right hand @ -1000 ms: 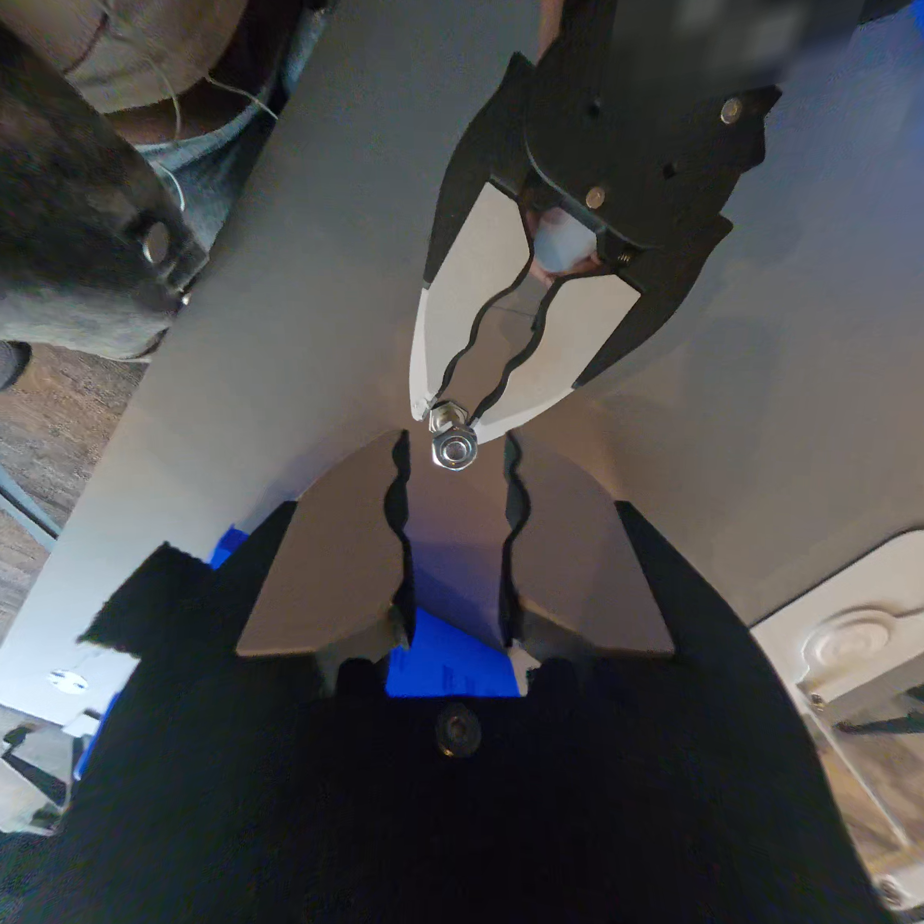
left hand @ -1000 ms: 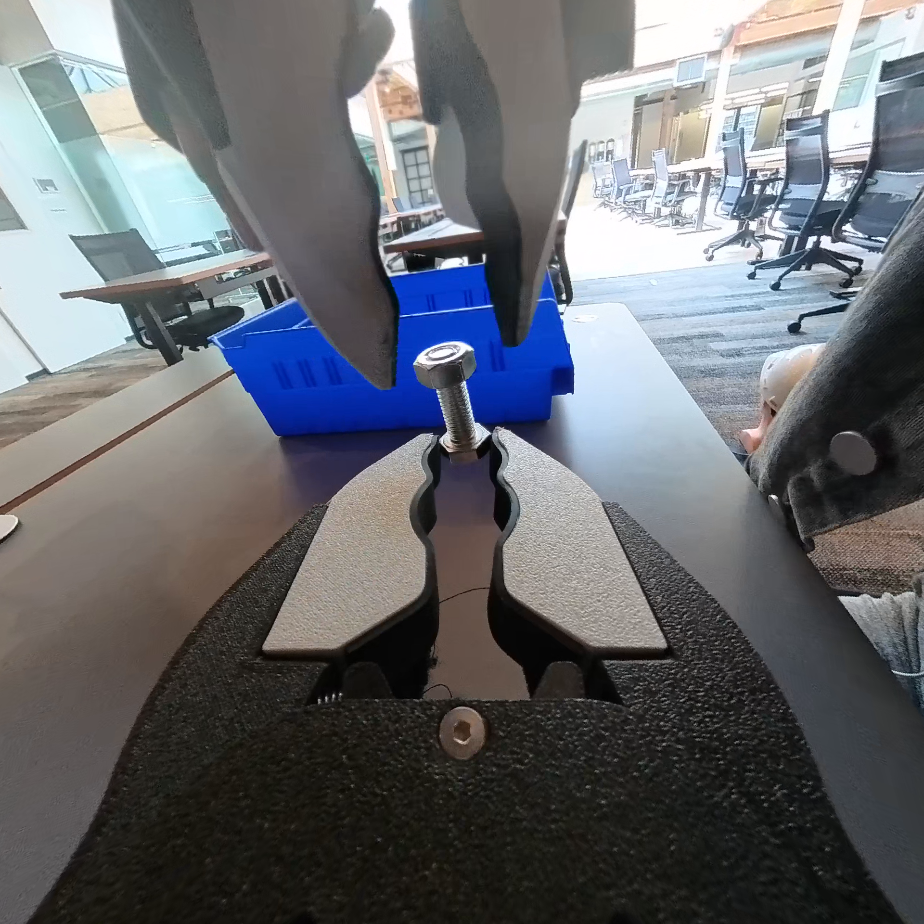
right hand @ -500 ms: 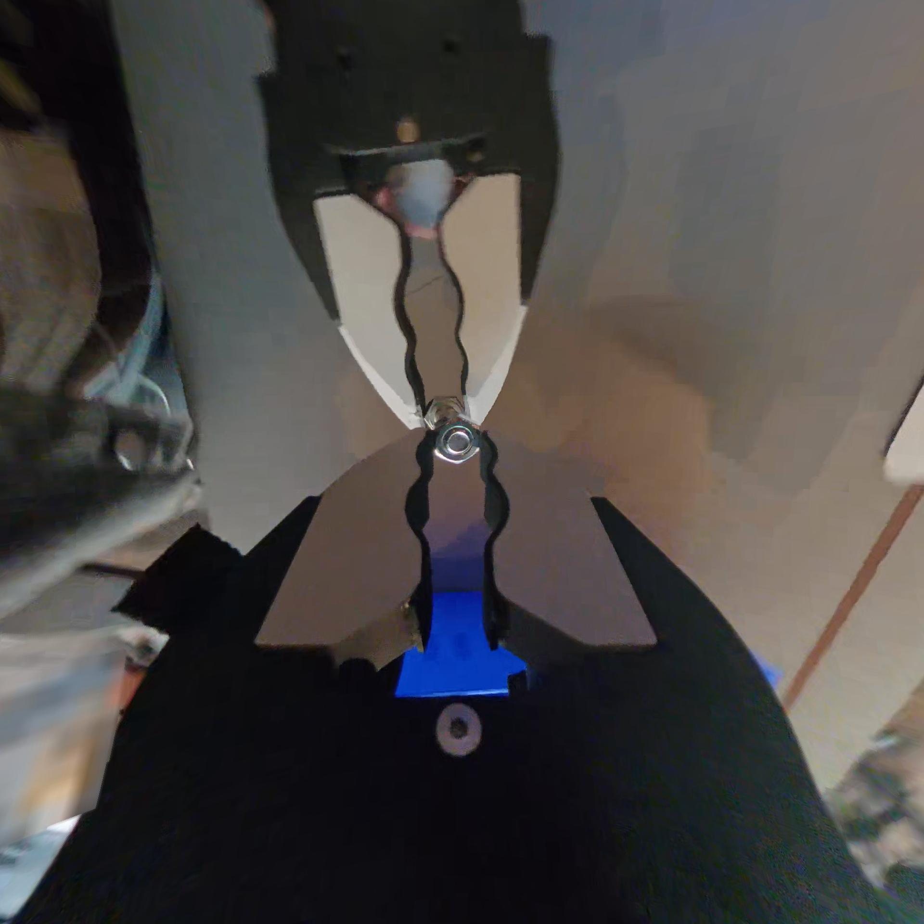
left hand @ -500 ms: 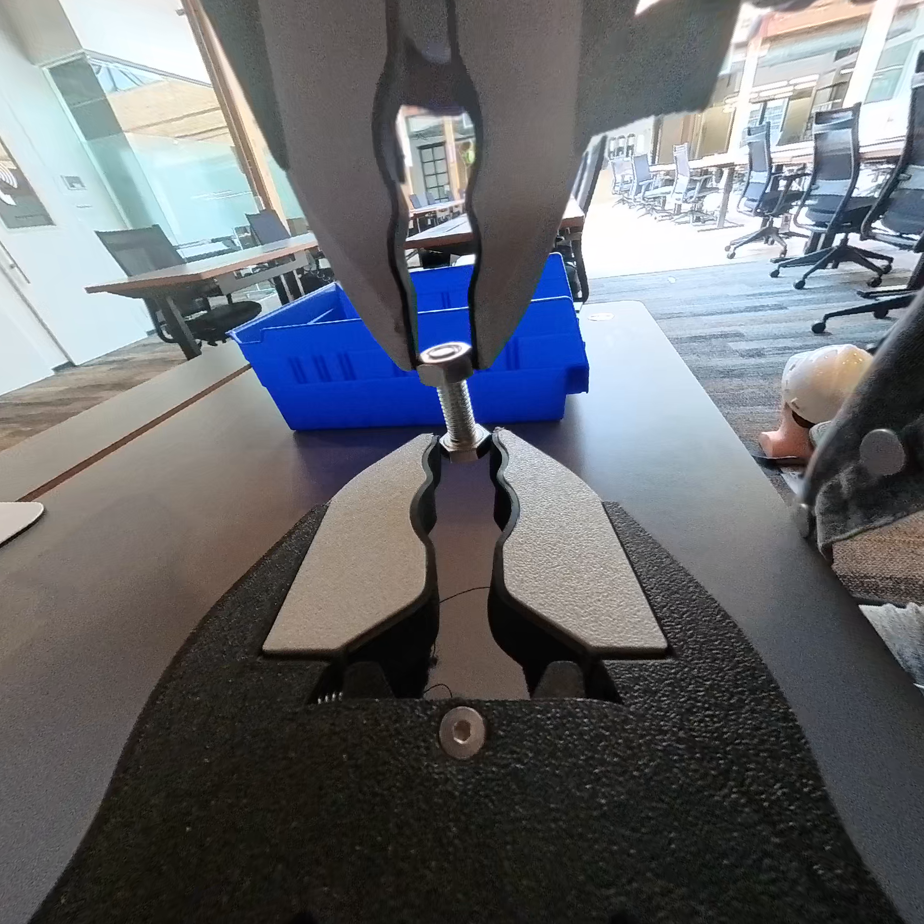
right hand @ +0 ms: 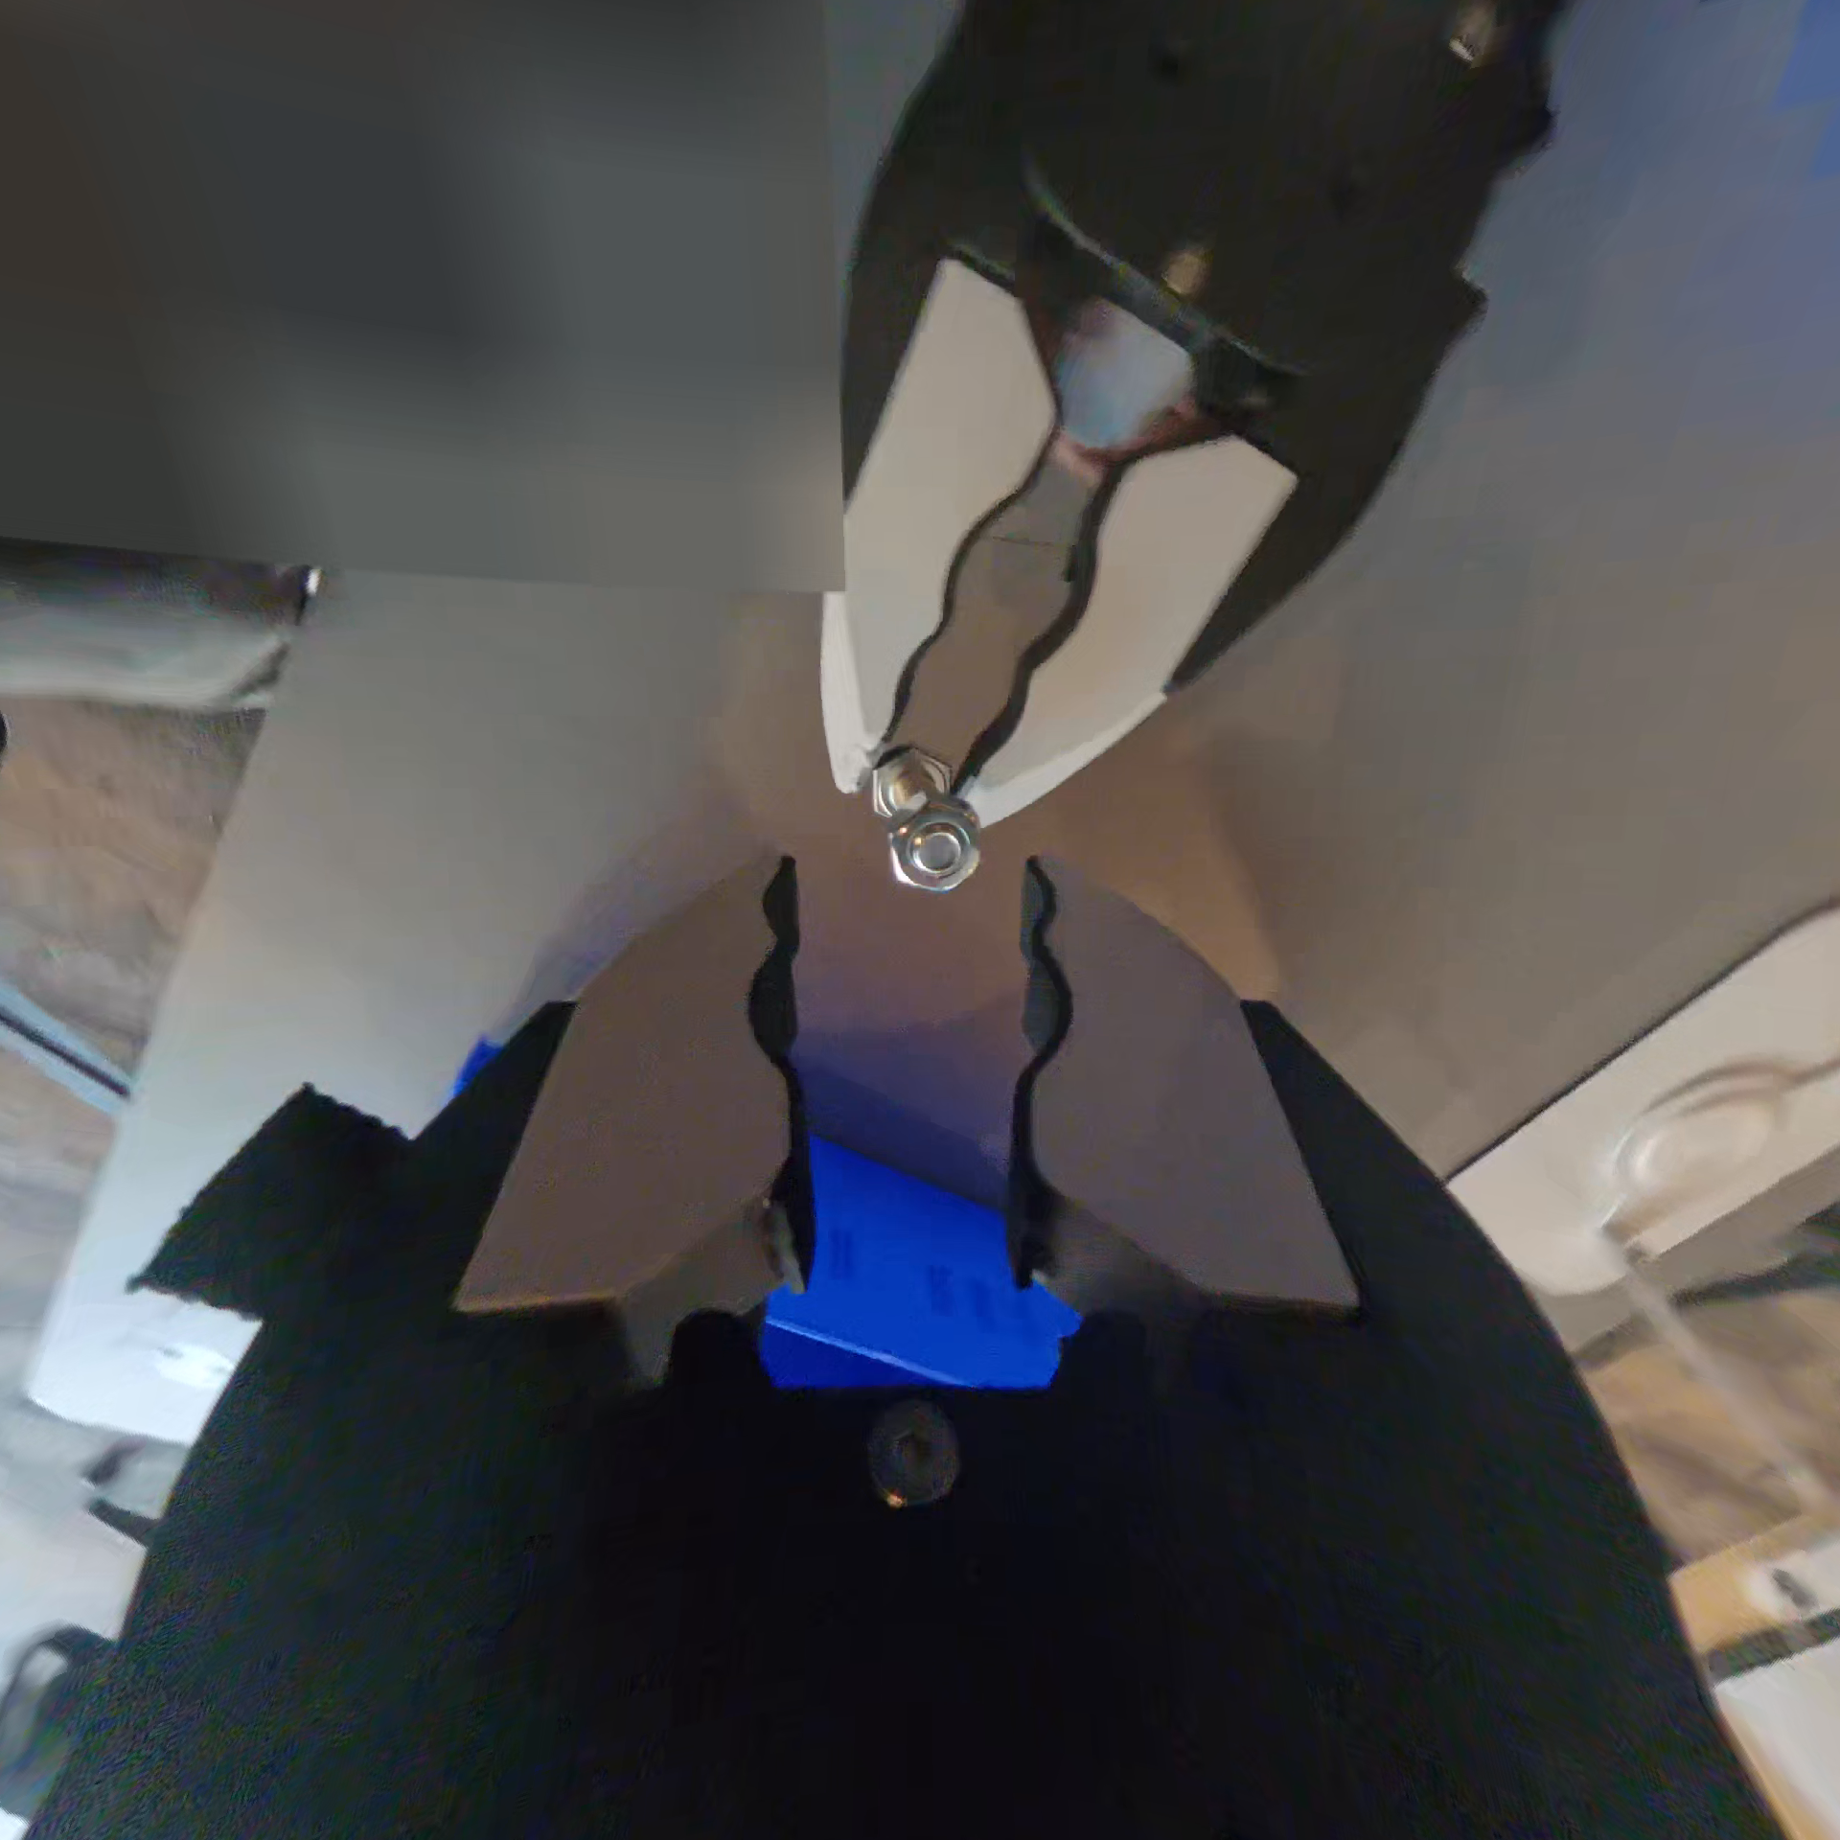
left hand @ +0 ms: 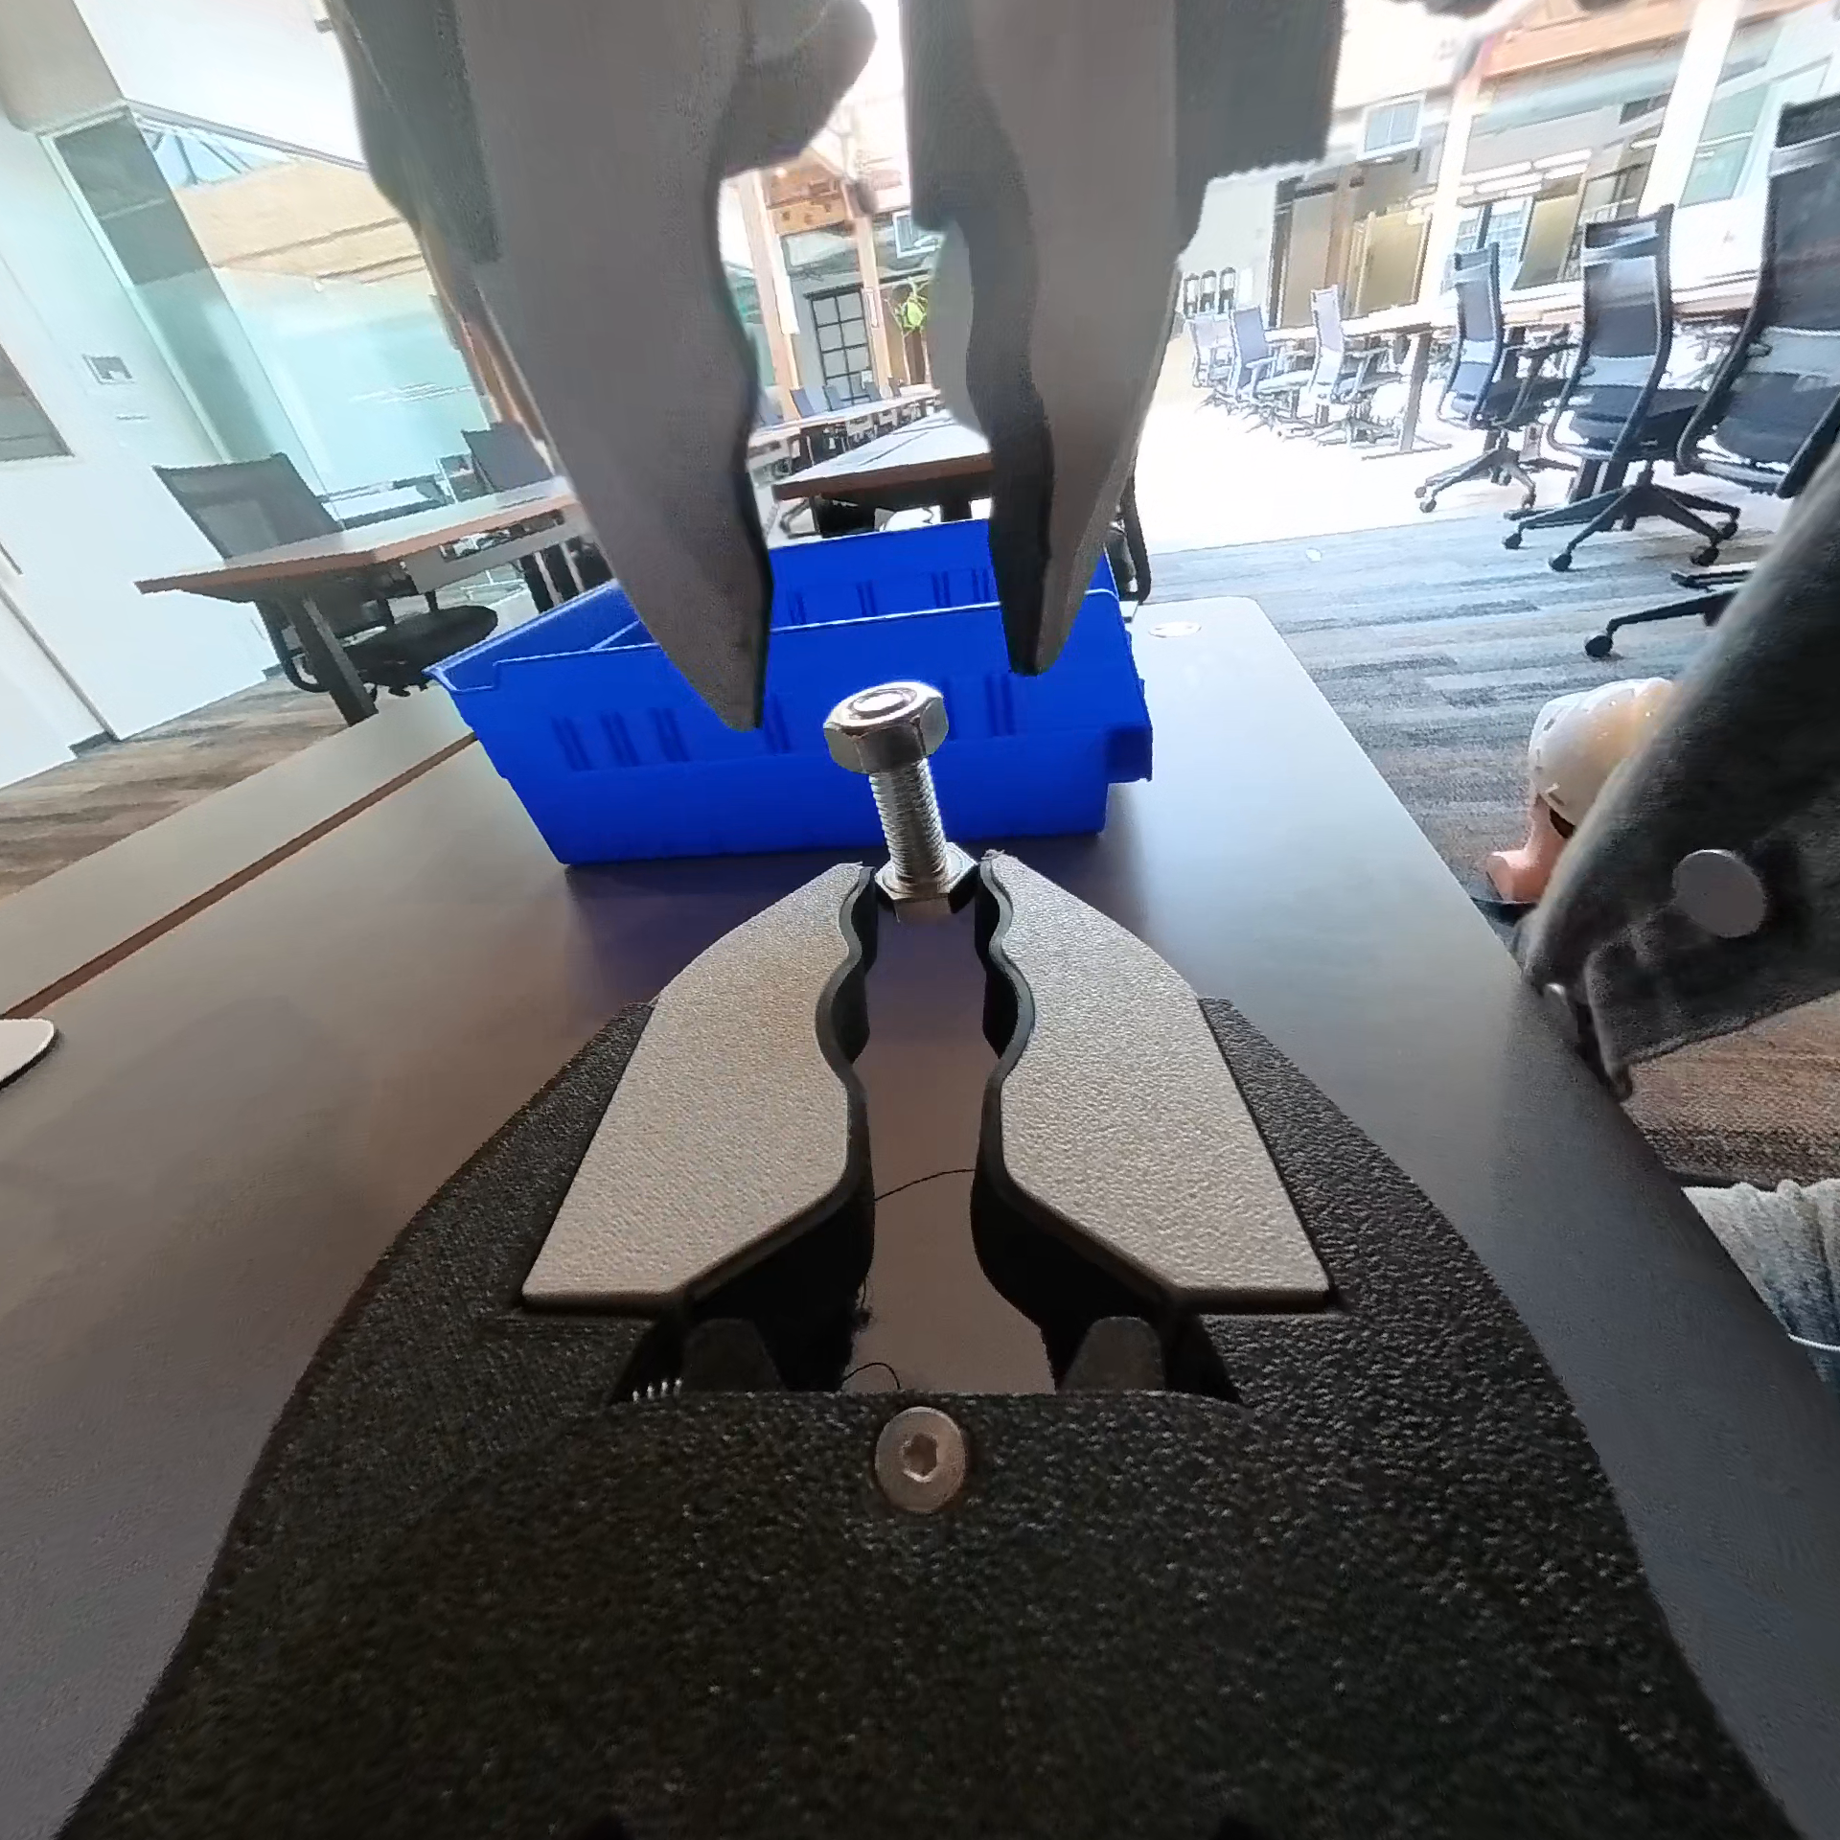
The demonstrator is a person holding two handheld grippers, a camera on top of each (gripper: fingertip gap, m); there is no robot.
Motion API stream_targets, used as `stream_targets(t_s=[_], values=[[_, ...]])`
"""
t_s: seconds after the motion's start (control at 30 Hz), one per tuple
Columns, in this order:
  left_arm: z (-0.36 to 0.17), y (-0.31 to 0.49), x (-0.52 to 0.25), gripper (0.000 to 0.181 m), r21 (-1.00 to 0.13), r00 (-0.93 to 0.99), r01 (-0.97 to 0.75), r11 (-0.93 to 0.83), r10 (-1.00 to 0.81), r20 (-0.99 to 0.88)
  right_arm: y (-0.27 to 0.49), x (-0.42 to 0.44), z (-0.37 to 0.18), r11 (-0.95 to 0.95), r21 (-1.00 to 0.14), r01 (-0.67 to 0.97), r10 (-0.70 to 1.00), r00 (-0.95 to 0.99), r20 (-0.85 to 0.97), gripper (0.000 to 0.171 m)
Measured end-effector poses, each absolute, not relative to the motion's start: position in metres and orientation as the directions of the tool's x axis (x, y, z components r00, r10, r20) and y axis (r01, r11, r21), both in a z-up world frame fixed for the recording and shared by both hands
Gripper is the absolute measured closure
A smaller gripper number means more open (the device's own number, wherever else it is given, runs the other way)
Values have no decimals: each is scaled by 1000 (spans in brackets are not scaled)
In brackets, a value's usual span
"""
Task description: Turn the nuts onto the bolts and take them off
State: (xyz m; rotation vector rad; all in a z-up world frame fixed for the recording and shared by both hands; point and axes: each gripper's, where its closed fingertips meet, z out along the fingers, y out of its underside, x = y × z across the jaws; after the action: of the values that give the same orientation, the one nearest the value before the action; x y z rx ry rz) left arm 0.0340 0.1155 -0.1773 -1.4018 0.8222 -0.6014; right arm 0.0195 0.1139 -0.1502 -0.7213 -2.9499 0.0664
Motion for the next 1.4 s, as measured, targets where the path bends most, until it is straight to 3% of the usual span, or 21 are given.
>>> stream_targets(t_s=[0.13, 0.47, 0.7, 0.9, 0.97, 1.07, 1.2, 1.3, 1.4], values=[[-178, 116, 35, 163, -990, 595, -103, 100, -791, -141, 112, 13, -151, 945, -77, 319, 323, -945, 50, 140], [-177, 115, 34, 163, -990, 589, -100, 99, -796, -140, 113, 15, -155, 963, -77, 258, 258, -966, -8, 154], [-177, 117, 33, 163, -990, 604, -100, 96, -785, -137, 115, 16, -155, 835, -85, 544, 547, -836, 29, 154], [-177, 117, 33, 163, -990, 615, -103, 95, -776, -138, 116, 16, -156, 436, -115, 892, 900, -434, 42, 154], [-179, 117, 35, 163, -987, 613, -121, 105, -774, -157, 114, 19, -157, 308, -133, 942, 951, -307, 29, 152], [-179, 116, 36, 163, -987, 607, -123, 107, -778, -161, 113, 17, -157, 264, -165, 950, 964, -261, 41, 148], [-179, 116, 36, 163, -987, 599, -118, 106, -785, -156, 117, 10, -151, 443, -168, 881, 896, -435, 86, 130], [-179, 115, 36, 163, -988, 593, -117, 106, -790, -155, 109, 12, -146, 733, -154, 663, 677, -732, 74, 126], [-179, 115, 35, 163, -988, 590, -113, 104, -793, -151, 106, 20, -151, 879, -96, 468, 472, -881, 24, 122]])
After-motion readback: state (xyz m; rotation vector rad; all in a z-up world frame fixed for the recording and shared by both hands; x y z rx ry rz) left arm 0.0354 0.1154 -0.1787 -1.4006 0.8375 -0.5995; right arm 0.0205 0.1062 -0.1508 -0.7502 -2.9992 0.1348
